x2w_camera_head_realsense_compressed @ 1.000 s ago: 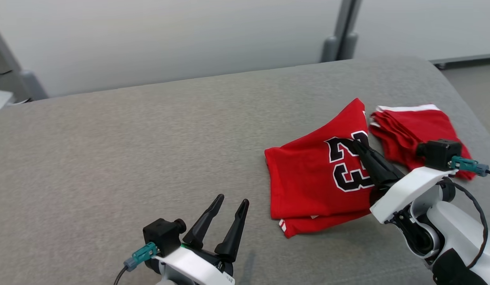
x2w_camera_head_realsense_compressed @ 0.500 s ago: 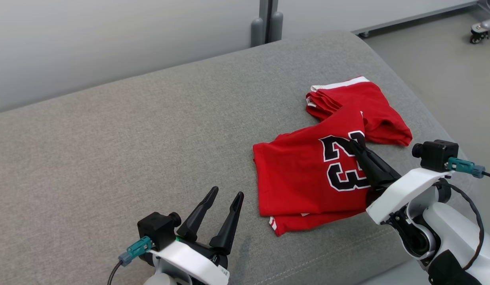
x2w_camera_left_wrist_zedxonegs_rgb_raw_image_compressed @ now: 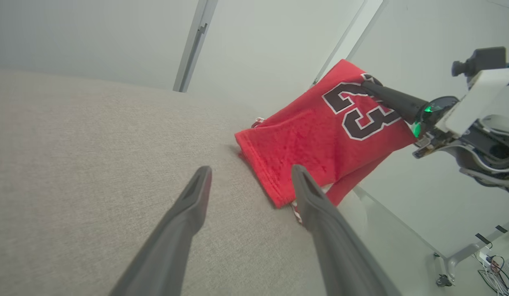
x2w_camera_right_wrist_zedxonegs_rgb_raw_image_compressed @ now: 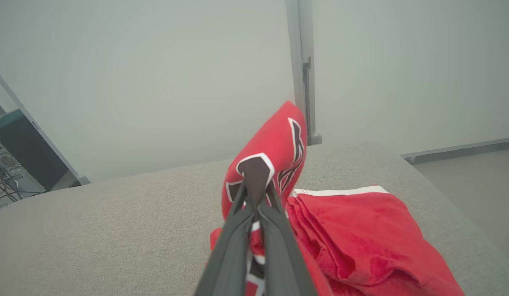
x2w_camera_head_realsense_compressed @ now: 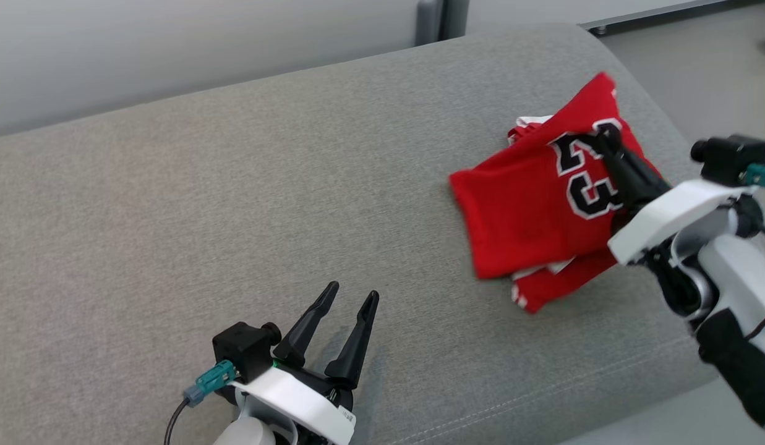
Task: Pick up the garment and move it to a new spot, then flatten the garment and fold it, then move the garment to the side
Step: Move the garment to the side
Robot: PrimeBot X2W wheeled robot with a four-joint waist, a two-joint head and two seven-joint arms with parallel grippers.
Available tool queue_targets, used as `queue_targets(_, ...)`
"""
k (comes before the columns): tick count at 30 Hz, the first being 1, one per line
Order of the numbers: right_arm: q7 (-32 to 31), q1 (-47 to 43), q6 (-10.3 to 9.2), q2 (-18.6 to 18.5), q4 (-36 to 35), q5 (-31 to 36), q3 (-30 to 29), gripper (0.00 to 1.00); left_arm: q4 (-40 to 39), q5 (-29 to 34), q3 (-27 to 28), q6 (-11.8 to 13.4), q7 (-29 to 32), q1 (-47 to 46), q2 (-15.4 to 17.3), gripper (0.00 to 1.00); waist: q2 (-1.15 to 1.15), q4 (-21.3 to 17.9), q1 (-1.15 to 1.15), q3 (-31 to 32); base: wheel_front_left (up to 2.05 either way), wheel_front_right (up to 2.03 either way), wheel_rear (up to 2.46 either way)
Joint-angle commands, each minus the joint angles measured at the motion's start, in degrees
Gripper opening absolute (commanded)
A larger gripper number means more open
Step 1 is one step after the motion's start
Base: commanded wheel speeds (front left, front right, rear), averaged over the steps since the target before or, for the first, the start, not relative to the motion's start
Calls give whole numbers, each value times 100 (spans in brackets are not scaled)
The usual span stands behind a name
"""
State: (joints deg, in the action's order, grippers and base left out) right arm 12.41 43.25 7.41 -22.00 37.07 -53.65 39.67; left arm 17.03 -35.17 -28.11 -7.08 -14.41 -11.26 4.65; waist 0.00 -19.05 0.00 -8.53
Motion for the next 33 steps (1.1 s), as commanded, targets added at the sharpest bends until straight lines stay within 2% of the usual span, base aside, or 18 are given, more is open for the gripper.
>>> queue_targets(1,107,76,8,-71,-63,48,-1,0,-164,63,168,-41,-59,-281,30,100,0,77,0,-52,0,0,0)
queue_targets(14,85,1232,8,-334,1507,326,-42,0,-185,69,54,-41,-59,-479,71,100,0,668,0,-459,0,0,0)
queue_targets(20,24,1615,8,-508,2473,488,23,0,-193,35,-51,-41,-59,-626,129,100,0,950,0,-668,0,0,0)
queue_targets(22,49,1685,8,-587,2804,520,-25,61,-201,22,-69,-41,-59,-644,139,100,0,1021,0,-697,0,0,0)
queue_targets(23,74,1730,8,-632,2973,583,-25,100,-207,17,-82,-41,-59,-652,148,100,0,1053,0,-714,0,0,0)
queue_targets(29,250,2108,8,-885,3561,1058,-315,100,-227,8,-71,-41,-59,-686,202,100,0,1168,0,-808,0,0,0)
queue_targets(33,256,2254,8,-1194,3394,1713,-1085,100,-233,54,4,-41,-59,-701,203,100,0,1214,0,-816,0,0,0)
